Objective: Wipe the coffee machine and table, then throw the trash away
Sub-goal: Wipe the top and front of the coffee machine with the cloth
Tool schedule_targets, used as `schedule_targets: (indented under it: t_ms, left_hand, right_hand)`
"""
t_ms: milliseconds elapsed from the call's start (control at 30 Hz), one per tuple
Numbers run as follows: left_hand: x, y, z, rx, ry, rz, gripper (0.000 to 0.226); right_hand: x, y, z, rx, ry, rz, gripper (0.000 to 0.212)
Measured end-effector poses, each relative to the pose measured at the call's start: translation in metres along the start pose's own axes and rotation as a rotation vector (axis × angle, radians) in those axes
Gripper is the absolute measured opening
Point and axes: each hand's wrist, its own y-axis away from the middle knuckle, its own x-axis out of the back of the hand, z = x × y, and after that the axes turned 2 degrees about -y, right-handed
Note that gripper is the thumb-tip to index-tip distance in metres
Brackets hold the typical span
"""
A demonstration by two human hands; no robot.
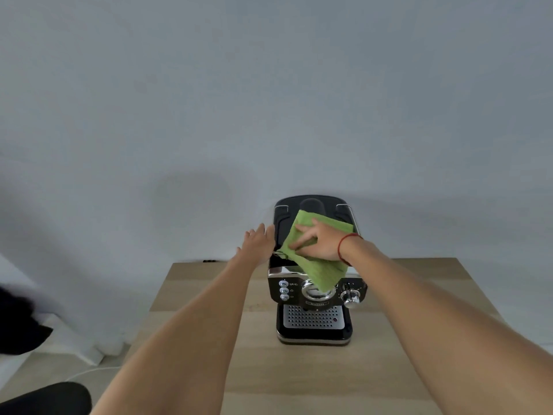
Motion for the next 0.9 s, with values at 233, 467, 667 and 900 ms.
schedule_targets:
  t_ms: [233, 467, 667, 900]
  left_hand:
    - [-0.005, -0.003, 0.004, -0.029, 0.049, 0.011, 0.046]
    - [-0.005, -0.014, 0.004, 0.03, 0.096, 0.002, 0.036]
    - [-0.015, -0.012, 0.004, -0.001, 0.252, 0.035, 0.029]
    - [-0.022, -0.011, 0.005, 0.014, 0.355, 0.061, 0.04]
  right_hand:
    - [-0.03, 0.001, -0.034, 0.098, 0.223, 0.168, 0.047]
    - [-0.028, -0.008, -0.002, -0.391, 0.159, 0.401, 0.1]
    - [-0.014, -0.046, -0.003, -0.54, 0.007, 0.522, 0.074]
    - [-0.022, -0.029, 0.0, -0.011, 0.018, 0.481, 0.038]
